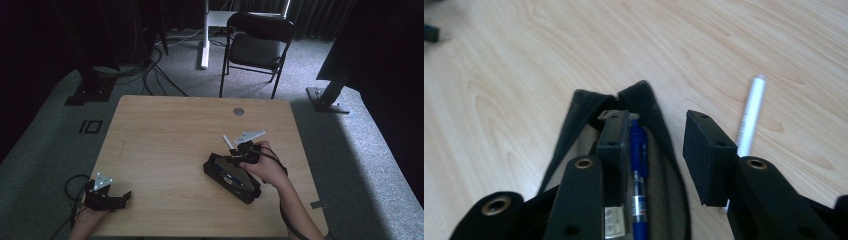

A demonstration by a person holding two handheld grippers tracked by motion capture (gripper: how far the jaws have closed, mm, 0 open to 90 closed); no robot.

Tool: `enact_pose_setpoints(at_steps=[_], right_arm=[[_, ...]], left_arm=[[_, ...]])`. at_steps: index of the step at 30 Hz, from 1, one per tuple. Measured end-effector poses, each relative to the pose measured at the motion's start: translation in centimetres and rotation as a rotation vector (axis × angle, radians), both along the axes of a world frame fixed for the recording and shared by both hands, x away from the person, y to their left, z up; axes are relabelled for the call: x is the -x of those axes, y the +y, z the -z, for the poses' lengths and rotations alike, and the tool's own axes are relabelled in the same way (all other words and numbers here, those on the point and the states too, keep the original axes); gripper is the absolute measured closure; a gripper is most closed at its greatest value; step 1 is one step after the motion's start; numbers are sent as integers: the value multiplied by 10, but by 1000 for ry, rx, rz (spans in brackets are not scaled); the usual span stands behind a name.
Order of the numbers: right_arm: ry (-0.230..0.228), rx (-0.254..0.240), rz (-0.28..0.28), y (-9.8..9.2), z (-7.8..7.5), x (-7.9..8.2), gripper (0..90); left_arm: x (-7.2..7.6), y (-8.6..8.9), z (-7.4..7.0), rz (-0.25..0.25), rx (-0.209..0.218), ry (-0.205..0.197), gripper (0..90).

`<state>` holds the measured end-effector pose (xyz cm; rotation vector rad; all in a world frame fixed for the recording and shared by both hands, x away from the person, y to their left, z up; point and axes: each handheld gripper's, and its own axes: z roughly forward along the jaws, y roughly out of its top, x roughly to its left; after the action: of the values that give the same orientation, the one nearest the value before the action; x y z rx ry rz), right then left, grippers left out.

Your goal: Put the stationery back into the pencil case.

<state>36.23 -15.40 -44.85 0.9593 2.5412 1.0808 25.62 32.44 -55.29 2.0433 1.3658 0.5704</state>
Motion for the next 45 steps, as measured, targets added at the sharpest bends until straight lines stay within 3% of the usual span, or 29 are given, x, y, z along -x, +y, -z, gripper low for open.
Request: enact_pose_setpoints(at_steps=[10,22,45], right_arm=[[-18,-6,89,-9,9,-15,631],[-7,-20,150,-16,19,-38,624],[81,5,221,-18,62,-75,622]], left_arm=[[0,0,0,0,0,0,3],[0,0,0,0,0,0,3],[0,0,0,0,0,0,4]])
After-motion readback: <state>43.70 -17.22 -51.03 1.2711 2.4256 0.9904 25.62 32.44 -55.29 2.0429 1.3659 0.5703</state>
